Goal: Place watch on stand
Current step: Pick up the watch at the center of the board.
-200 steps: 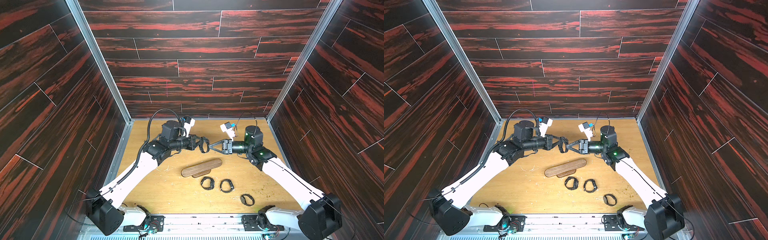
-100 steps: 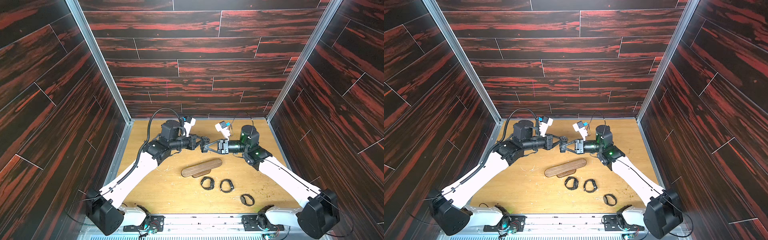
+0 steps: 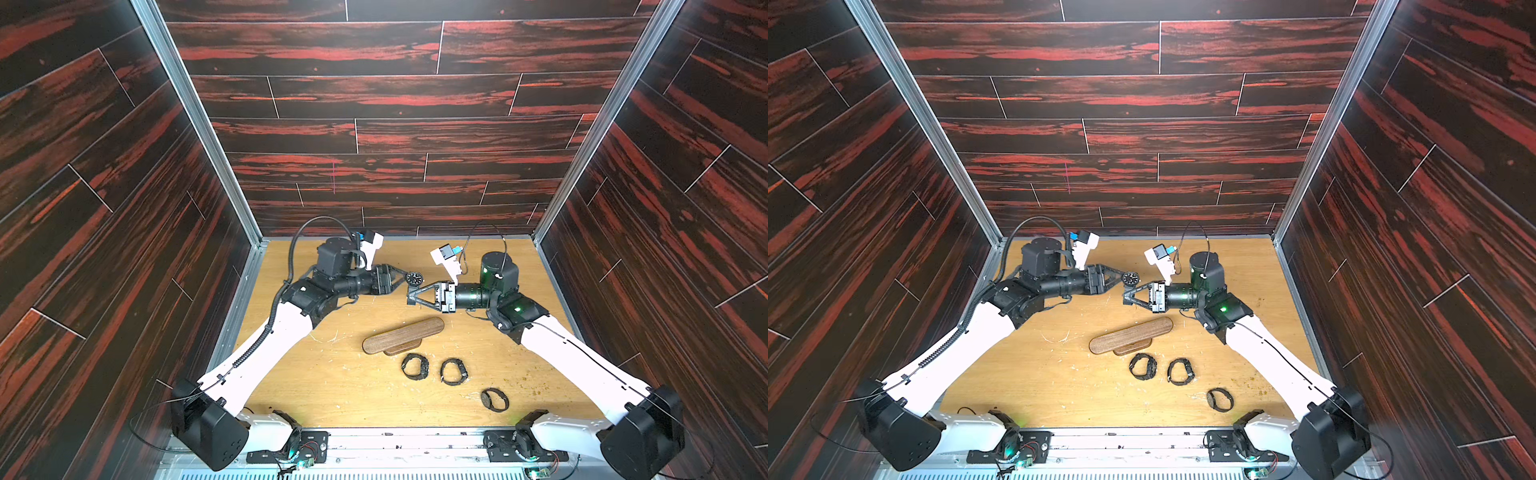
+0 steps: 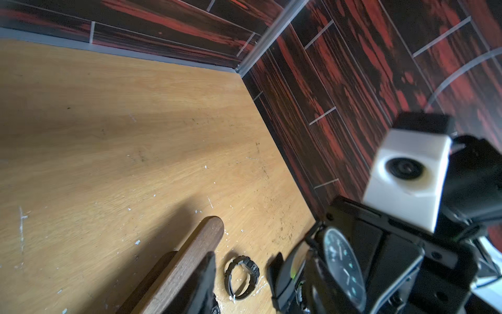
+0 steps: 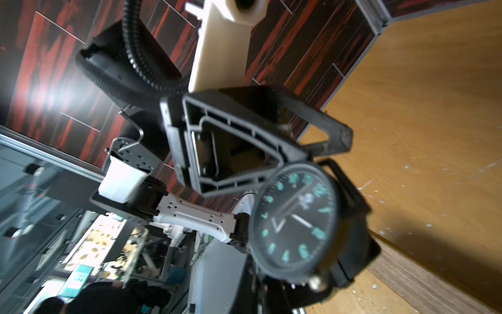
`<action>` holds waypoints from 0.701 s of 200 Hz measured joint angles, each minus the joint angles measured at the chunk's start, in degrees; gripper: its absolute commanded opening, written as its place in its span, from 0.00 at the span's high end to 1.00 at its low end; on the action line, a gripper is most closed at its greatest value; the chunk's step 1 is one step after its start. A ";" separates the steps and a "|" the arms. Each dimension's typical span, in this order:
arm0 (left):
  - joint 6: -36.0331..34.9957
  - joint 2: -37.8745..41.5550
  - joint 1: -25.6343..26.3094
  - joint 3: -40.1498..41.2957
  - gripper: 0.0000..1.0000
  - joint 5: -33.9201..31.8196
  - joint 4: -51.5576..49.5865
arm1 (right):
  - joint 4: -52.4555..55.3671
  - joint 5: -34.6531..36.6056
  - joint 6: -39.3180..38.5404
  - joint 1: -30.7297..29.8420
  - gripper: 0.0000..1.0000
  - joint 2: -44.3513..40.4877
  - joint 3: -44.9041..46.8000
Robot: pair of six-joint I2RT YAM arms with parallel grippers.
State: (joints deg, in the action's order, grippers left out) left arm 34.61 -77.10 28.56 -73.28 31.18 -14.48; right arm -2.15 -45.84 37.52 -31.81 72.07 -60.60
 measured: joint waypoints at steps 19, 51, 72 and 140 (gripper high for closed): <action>1.86 0.37 -1.25 0.85 0.42 0.35 0.50 | 3.17 2.29 -3.63 -0.02 1.00 -1.25 -0.96; 5.68 1.42 -1.62 2.89 0.39 1.33 1.81 | 6.56 5.14 -7.93 -0.04 1.00 -3.06 -1.07; 10.25 1.79 -1.66 4.42 0.37 2.86 4.72 | 8.87 6.49 -10.05 -0.04 1.00 -3.06 -1.42; 24.26 1.79 -1.77 5.90 0.39 8.61 14.51 | 11.96 8.39 -13.38 -0.13 1.00 -2.49 -1.79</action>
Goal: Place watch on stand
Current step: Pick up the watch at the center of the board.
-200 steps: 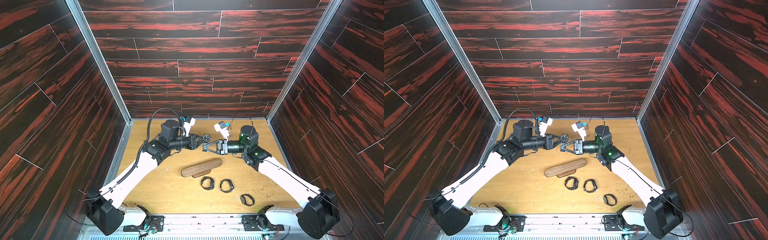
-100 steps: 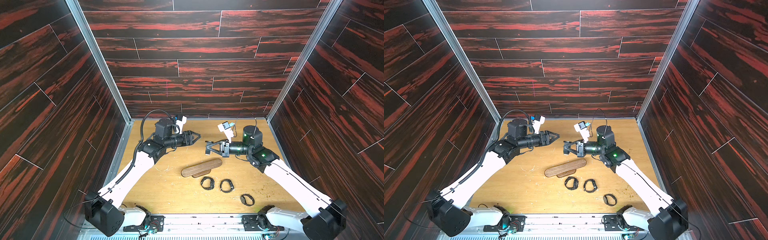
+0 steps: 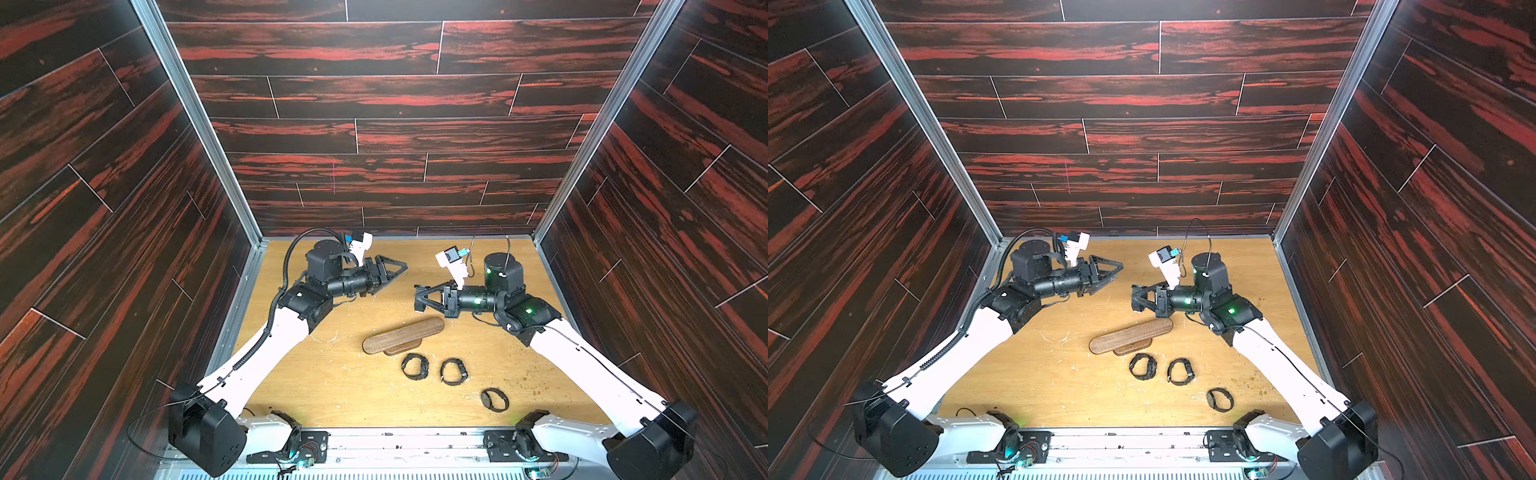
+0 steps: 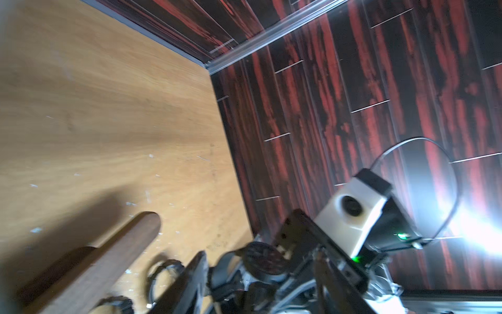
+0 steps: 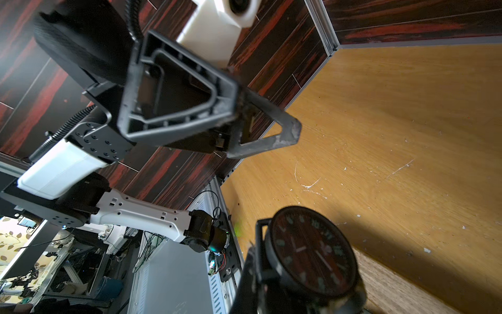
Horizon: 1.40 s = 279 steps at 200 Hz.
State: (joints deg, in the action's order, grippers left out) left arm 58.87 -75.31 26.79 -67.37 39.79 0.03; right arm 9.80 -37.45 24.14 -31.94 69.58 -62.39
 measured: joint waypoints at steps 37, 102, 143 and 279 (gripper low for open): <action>3.78 -0.11 0.90 0.07 0.42 2.58 1.73 | 0.17 0.74 -0.96 -0.76 1.00 1.73 -1.31; 4.26 -2.51 3.26 0.09 0.42 5.22 -0.79 | -0.07 1.99 -1.57 -2.34 1.00 4.37 -4.74; 4.00 -3.43 3.23 0.09 0.52 5.81 -1.92 | 0.20 3.02 -2.29 -4.57 1.00 6.08 -6.05; 3.02 -3.45 2.25 -1.86 0.91 6.43 -4.39 | -0.83 4.04 -1.73 -6.43 1.00 5.81 -5.46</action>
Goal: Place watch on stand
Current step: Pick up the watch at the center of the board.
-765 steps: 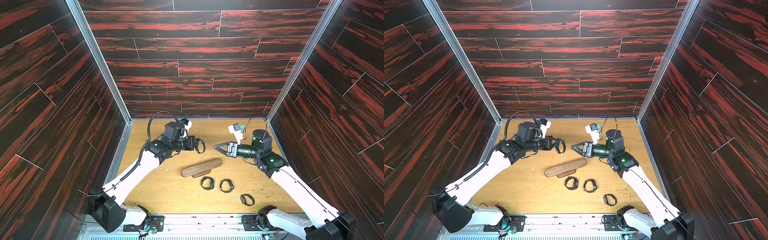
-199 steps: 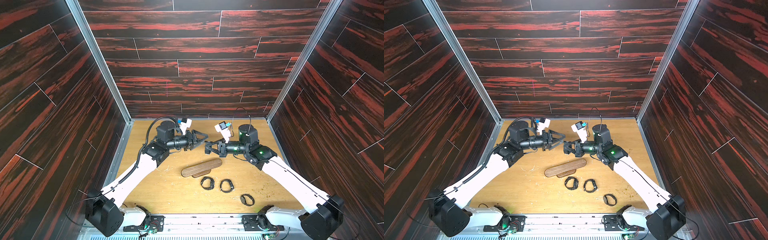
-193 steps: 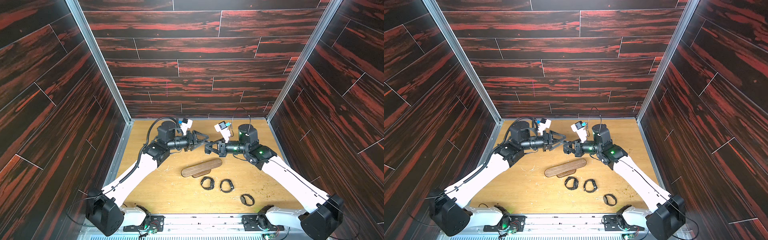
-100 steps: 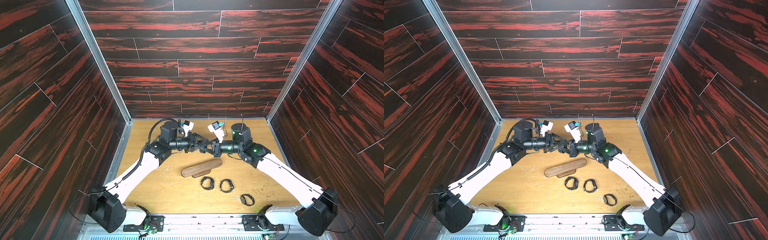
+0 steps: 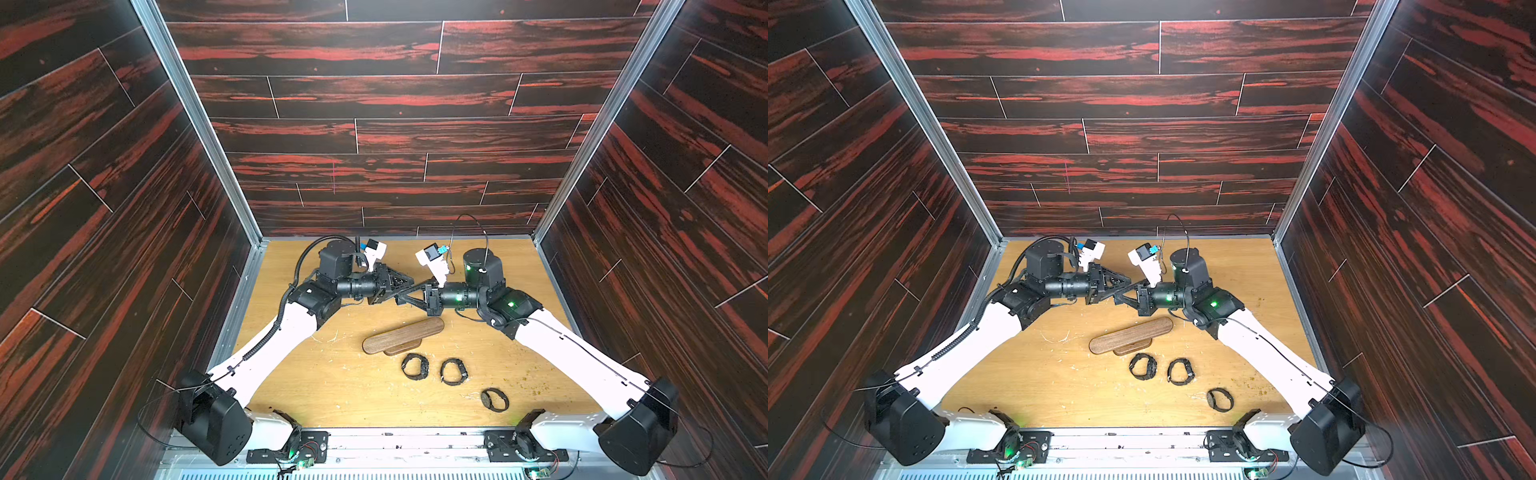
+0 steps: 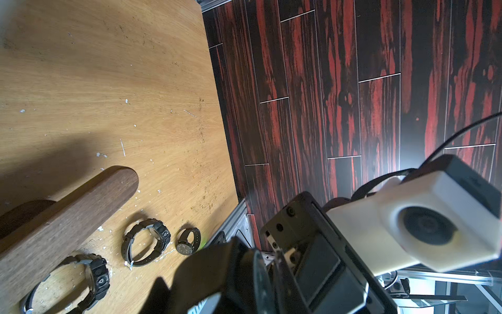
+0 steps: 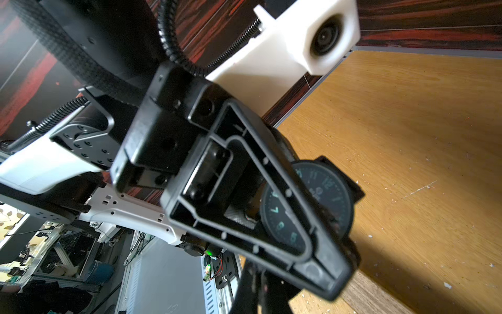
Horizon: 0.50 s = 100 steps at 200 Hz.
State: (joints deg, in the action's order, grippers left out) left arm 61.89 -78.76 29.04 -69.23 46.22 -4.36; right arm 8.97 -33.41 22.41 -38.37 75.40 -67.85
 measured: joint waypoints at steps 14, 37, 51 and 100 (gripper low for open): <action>0.00 0.00 -0.17 -0.13 0.83 -0.02 -0.35 | 0.00 0.13 0.02 -0.15 1.00 0.00 0.04; 0.17 0.04 -0.48 -0.33 0.71 -0.11 -0.83 | 0.00 1.07 -0.24 -0.61 1.00 0.00 0.39; 0.76 0.13 -0.74 -0.57 0.63 -0.24 -0.33 | 0.68 1.62 -0.57 -1.25 1.00 0.02 1.18; 2.84 0.92 -1.79 -0.74 0.73 -0.42 -0.22 | 0.42 3.30 -1.66 -2.03 1.00 0.04 2.25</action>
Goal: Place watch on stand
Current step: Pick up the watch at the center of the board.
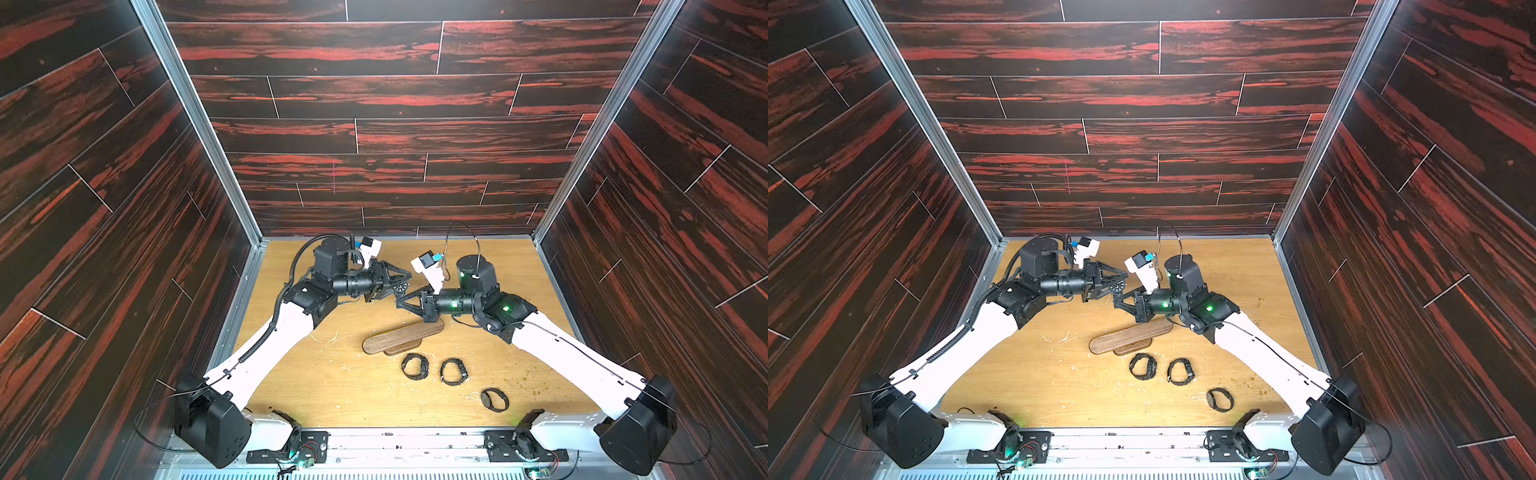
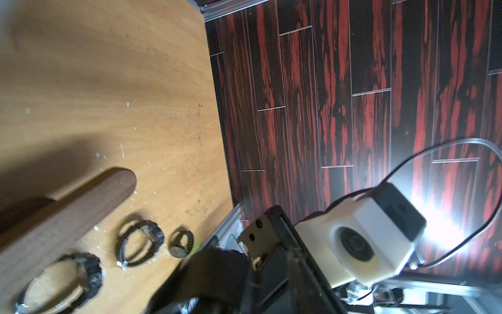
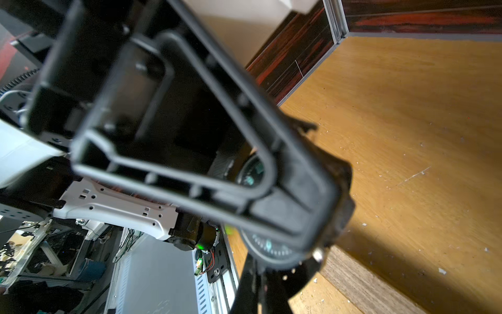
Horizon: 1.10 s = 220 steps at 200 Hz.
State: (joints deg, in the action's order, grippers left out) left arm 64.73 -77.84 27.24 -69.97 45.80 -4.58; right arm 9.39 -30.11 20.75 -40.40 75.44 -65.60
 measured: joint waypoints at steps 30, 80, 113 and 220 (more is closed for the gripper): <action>1.44 0.02 -0.28 0.04 0.88 -0.24 0.42 | -0.81 0.55 -0.24 -0.09 1.00 -0.02 0.02; 1.66 0.55 -0.63 0.57 1.00 -1.44 0.68 | -1.95 0.61 -0.28 -0.15 1.00 -0.20 0.00; 1.27 2.03 -0.68 1.55 1.00 -1.73 1.64 | -0.74 0.74 0.59 -0.31 0.59 -0.15 0.22; -0.87 18.99 -6.99 24.85 1.00 -5.22 4.55 | 5.75 2.86 9.20 10.08 0.49 -6.47 9.33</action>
State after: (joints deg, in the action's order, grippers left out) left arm 63.86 -58.85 20.25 -45.12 40.58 -0.03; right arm 15.14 -27.24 29.95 -30.33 68.97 -56.27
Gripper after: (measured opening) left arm 0.117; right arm 0.516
